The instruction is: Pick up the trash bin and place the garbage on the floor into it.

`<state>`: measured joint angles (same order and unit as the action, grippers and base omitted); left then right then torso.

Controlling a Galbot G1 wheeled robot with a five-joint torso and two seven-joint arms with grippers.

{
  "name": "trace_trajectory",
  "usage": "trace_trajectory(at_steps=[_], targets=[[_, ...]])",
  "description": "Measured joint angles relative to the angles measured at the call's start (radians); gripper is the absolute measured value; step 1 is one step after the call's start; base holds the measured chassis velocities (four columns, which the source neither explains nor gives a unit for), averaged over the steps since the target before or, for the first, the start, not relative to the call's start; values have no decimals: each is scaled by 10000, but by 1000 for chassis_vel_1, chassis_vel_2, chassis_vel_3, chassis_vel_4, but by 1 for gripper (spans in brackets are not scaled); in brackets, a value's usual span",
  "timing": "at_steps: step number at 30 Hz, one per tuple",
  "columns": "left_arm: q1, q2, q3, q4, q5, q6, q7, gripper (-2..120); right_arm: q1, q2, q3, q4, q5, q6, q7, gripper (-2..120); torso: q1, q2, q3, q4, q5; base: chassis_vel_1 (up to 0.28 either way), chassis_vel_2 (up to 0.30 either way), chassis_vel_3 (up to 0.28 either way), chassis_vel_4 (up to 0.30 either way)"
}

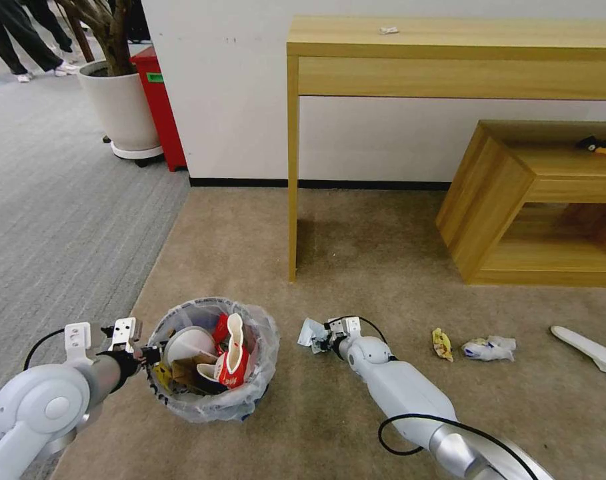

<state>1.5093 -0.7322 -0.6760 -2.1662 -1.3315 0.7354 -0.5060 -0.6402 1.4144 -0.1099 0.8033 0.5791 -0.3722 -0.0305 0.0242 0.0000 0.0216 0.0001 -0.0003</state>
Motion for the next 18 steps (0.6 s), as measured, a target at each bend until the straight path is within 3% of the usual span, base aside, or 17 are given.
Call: trace_trajectory(at_steps=[7, 13, 18], targets=[[31, -20, 58, -181, -18, 0, -26, 0, -126, -99, 71, 355, -570, 302, 115, 4, 1, 0, 2, 0, 2, 0, 0, 0, 0], [39, -24, 70, -279, -24, 0, -30, 0, -244, -216, 155, 674, -829, 497, 167, 0, 0, 0, 2, -1, 1, 0, 0, 0, 0], [46, -18, 155, -433, -34, 0, -41, 0, -672, -573, 363, 2085, -907, 592, 413, 0, 0, 0, 2, -1, 1, 0, 0, 0, 0]])
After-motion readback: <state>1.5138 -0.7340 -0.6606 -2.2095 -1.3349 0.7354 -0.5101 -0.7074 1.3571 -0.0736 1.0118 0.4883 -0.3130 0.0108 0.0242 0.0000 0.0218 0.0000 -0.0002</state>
